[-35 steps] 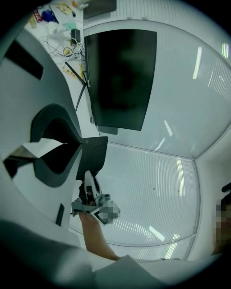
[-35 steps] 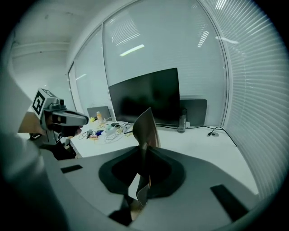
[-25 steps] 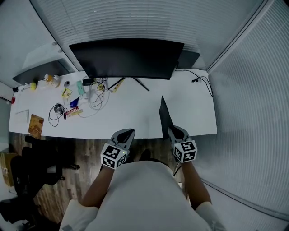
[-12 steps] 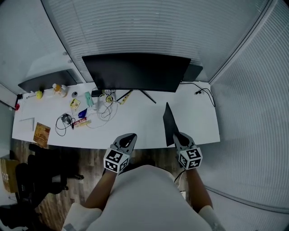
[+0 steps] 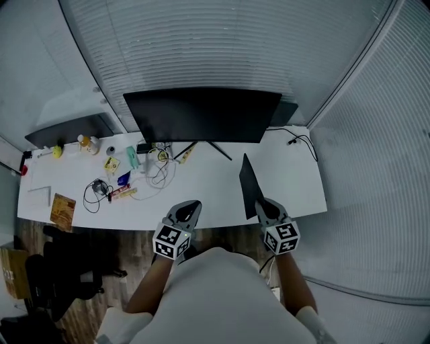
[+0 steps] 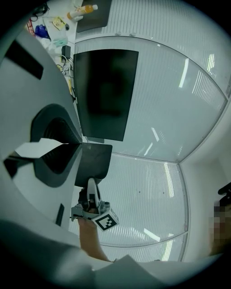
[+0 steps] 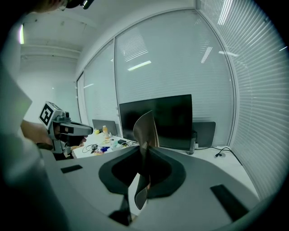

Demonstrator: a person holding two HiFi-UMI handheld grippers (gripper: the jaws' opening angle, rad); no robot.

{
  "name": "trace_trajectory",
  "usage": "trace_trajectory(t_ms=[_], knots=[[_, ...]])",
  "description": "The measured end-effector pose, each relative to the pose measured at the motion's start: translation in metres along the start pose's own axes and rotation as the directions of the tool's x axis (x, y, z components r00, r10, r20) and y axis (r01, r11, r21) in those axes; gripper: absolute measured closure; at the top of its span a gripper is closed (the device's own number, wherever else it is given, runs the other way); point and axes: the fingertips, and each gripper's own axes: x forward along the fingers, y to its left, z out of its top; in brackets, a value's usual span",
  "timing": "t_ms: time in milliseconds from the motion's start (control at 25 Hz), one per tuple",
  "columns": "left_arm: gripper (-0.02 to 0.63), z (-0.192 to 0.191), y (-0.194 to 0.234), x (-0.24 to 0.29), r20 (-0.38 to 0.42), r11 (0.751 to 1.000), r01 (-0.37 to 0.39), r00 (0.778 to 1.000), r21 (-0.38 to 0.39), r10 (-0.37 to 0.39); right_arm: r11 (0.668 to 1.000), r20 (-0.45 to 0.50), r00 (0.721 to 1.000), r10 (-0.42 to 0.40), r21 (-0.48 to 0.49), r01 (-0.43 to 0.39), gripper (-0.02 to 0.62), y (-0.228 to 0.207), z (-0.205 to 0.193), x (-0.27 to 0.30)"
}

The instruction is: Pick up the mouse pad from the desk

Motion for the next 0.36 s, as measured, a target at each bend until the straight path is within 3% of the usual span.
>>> trace_trajectory(t_ms=[360], knots=[[0.588,0.0034,0.0042,0.0012,0.003,1.000,0.014,1.000,0.010,-0.014,1.000,0.004,1.000,-0.002,-0.003,0.002,0.545,0.0077,0.0015,0.0012]])
